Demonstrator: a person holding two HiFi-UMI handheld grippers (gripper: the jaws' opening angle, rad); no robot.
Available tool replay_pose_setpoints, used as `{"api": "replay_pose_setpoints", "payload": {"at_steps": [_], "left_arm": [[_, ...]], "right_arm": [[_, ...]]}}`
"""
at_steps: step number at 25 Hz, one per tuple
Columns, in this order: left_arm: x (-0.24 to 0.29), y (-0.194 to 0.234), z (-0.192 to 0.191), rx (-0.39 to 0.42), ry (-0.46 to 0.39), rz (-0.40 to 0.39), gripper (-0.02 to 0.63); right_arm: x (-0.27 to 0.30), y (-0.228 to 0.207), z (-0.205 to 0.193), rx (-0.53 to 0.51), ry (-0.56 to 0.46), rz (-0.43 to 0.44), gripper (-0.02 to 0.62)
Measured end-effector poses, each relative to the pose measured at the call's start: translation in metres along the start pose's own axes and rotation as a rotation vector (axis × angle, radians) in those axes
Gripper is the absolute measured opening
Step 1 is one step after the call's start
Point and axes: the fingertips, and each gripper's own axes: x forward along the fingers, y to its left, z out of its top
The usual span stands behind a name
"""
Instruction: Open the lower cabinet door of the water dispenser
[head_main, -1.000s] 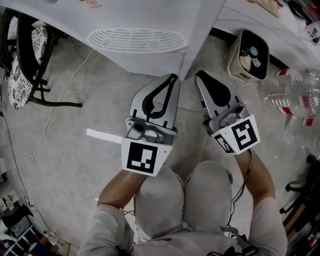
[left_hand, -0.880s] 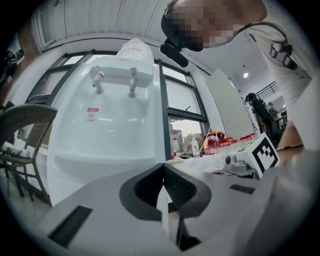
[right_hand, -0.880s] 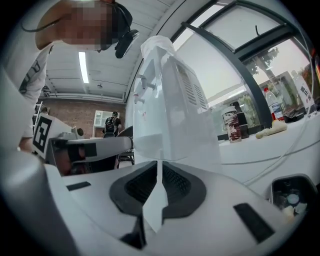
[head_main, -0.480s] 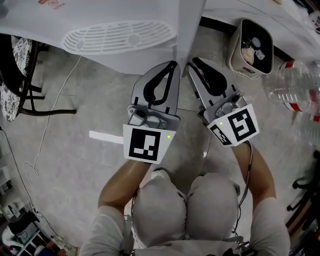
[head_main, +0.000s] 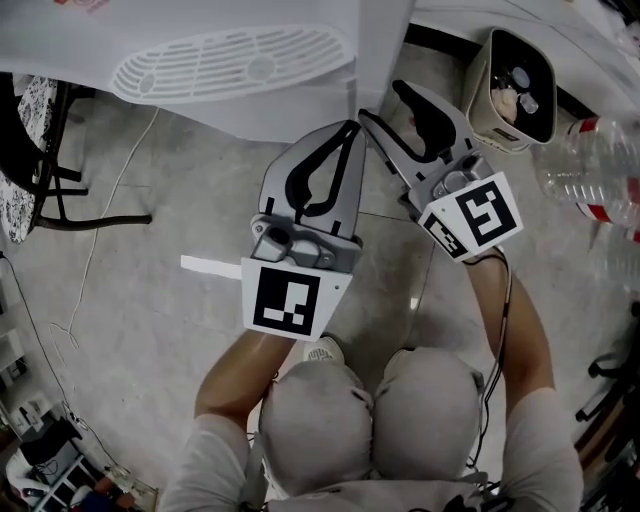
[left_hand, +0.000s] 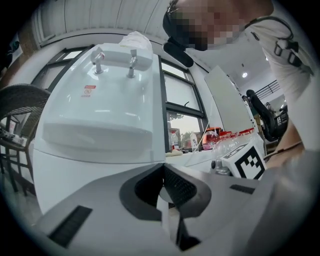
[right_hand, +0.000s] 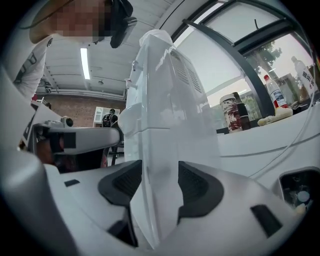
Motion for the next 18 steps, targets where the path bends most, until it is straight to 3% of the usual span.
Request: {"api": "replay_pose_setpoints", "payload": {"at_steps": [18], "left_arm": [[-0.003, -0.006, -0.003, -0.018, -0.024, -0.023, 0.002]], "right_arm": [[0.011, 0.004, 0.000, -0.034, -0.050, 0.008, 0.239]]}}
